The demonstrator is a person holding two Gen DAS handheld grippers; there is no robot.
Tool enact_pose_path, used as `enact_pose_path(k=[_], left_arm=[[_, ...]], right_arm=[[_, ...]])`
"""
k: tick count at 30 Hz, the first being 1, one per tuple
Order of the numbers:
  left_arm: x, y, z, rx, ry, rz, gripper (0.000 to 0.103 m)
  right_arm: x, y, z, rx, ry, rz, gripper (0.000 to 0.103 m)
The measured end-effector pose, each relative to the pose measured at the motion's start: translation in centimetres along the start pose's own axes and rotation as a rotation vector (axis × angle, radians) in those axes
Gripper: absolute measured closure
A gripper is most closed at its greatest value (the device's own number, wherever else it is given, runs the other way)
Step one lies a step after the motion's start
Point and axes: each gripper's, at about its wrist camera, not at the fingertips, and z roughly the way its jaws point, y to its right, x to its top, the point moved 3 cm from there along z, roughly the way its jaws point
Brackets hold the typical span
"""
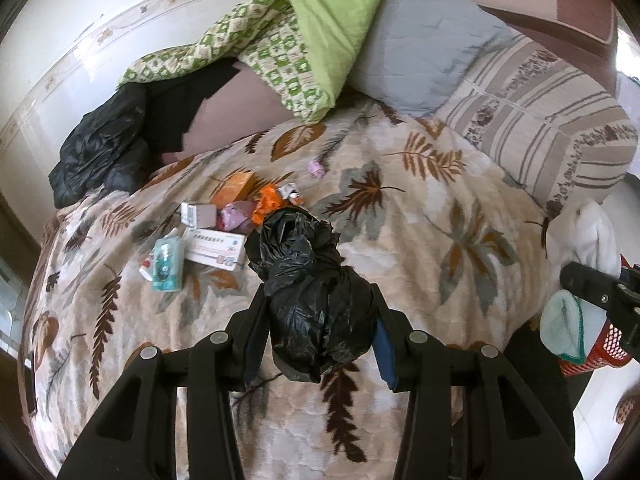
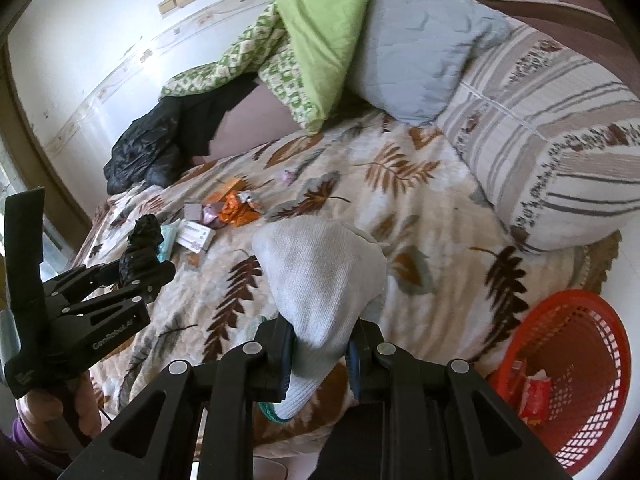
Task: Collect trash
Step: 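Carry the black bag and white sock toward the red basket, then open both tools over the red basket to drop the bag and sock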
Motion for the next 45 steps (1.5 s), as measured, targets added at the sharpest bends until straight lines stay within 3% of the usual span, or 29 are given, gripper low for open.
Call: enact_pose_path(k=[17, 29, 41, 43, 45], left_arm=[[1.8, 8.3, -0.8, -0.115, 0.025, 0.144, 0.058], [2.6, 20.8, -1.5, -0.318, 0.041, 0.361, 0.059], [1.9, 30.4, 0.3, -0.527, -0.061, 0.446, 0.057], [1.9, 31.0, 0.6, -0.545, -0.063, 0.446, 0.056], [1.9, 31.3, 0.9, -0.547, -0.064, 0.449, 0.039]], right_arm=[[-1.2, 6.7, -3.6, -0.098, 0.038, 0.131, 0.08], [-4.5, 15.9, -8.8, -0.271, 0.063, 0.299, 0.08], [-6.8, 21.7, -10.7, -0.35, 0.058, 0.4, 0.079], [-7.0, 22.2, -10.7, -0.357, 0.059, 0.412, 0.079], [-7.2, 22.7, -10.6, -0.352, 0.059, 0.429, 0.074]])
